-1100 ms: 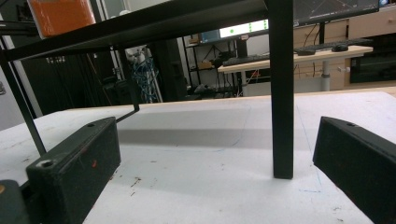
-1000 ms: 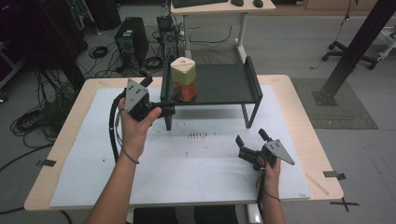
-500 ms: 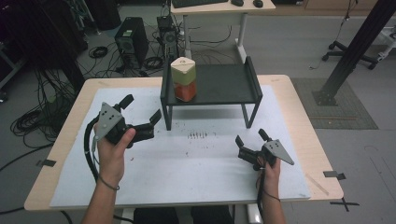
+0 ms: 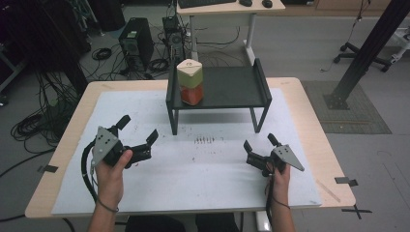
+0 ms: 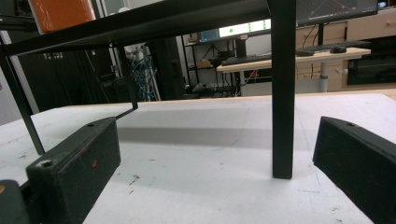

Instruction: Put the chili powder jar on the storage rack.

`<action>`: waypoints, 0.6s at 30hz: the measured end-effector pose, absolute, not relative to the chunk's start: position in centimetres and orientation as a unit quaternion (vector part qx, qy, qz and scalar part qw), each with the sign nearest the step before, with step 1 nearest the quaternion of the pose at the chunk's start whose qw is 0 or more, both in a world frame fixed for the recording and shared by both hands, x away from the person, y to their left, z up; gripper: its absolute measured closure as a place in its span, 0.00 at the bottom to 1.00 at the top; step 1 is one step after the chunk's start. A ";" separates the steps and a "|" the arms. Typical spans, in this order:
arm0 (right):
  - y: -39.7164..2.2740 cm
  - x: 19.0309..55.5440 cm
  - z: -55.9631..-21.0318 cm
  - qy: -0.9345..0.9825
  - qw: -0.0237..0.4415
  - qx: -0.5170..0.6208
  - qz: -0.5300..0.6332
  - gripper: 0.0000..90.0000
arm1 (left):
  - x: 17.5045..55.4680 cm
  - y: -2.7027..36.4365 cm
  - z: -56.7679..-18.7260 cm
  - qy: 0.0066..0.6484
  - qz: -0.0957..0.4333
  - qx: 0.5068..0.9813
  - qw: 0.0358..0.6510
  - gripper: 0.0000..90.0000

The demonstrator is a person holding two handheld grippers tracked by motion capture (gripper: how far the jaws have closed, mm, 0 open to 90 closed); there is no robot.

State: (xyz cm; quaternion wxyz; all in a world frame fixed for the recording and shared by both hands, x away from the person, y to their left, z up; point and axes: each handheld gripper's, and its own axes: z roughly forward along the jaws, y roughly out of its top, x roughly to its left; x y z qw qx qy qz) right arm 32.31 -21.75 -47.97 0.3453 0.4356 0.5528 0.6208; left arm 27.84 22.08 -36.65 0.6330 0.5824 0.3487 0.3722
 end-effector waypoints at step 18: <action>-21.7 32.3 -48.0 0.556 0.347 0.432 0.619 0.00 | 27.4 22.8 -42.0 0.367 0.376 0.583 0.620 0.00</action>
